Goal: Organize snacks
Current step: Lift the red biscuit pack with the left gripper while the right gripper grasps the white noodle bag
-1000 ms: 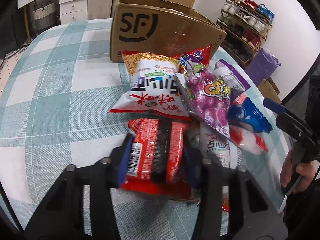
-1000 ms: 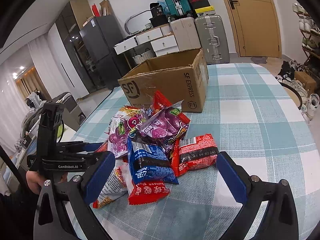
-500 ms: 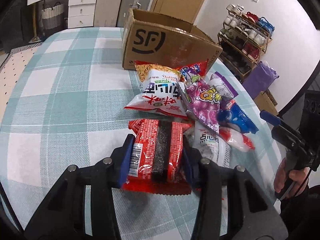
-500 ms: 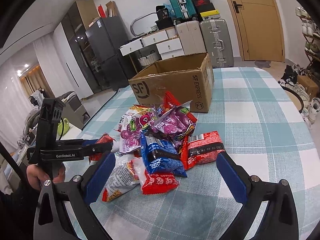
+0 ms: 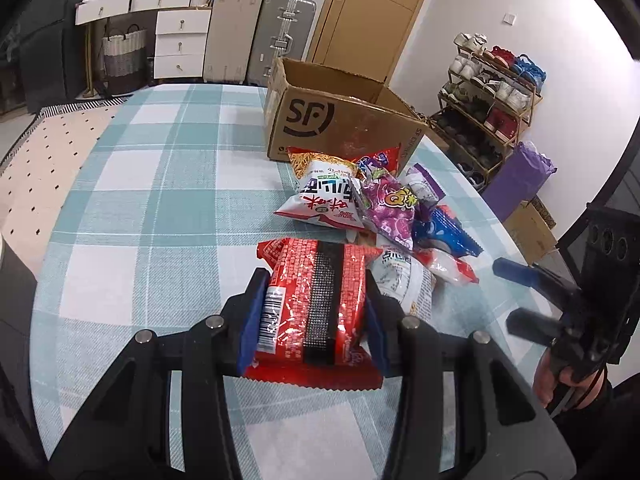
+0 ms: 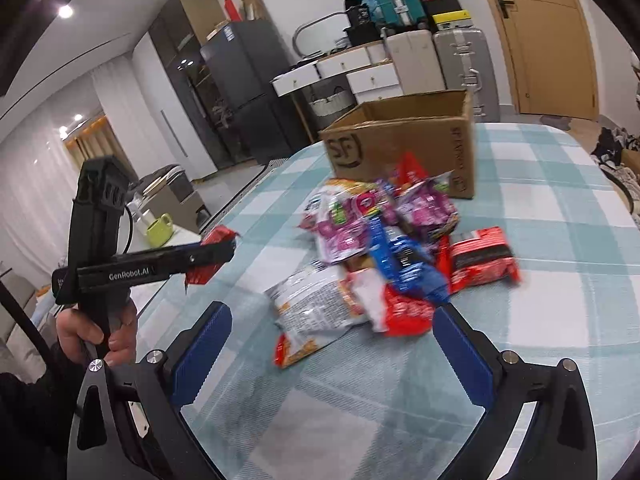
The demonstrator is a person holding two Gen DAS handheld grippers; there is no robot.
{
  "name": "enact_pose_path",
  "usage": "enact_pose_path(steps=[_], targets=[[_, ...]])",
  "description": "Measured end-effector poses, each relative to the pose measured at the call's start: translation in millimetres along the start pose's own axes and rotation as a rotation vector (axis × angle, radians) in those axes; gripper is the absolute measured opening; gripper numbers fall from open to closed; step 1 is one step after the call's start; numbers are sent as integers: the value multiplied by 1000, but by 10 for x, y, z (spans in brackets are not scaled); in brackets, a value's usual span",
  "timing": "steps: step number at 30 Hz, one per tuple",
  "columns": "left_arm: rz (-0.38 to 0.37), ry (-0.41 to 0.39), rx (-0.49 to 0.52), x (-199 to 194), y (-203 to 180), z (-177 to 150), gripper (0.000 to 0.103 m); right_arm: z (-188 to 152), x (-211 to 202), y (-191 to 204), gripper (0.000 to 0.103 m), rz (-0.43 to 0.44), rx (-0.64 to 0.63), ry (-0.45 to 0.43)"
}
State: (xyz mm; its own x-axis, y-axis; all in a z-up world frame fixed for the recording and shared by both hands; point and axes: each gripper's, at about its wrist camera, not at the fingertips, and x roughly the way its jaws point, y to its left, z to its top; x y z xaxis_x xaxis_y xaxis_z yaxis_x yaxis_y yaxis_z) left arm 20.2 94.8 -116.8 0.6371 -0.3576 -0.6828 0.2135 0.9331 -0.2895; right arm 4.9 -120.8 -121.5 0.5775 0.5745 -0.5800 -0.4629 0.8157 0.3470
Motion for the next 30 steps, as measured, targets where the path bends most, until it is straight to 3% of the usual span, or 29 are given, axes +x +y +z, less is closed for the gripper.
enact_pose_path(steps=[10, 17, 19, 21, 22, 30], targets=[[32, -49, -23, -428, 180, -149, 41, 103, 286, 447, 103, 10, -168, 72], [35, -46, -43, -476, 319, -217, 41, 227, 609, 411, 103, -12, -250, 146], [35, -40, -47, -457, 352, -226, 41, 279, 709, 364, 100, -10, -255, 163], [36, -35, -55, -434, 387, -236, 41, 310, 793, 345, 88, -4, -268, 188], [35, -34, -59, -425, 403, -237, 41, 316, 845, 332, 86, -9, -275, 207], [32, -9, -82, -273, 509, -205, 41, 326, 1082, 314, 86, -23, -320, 272]])
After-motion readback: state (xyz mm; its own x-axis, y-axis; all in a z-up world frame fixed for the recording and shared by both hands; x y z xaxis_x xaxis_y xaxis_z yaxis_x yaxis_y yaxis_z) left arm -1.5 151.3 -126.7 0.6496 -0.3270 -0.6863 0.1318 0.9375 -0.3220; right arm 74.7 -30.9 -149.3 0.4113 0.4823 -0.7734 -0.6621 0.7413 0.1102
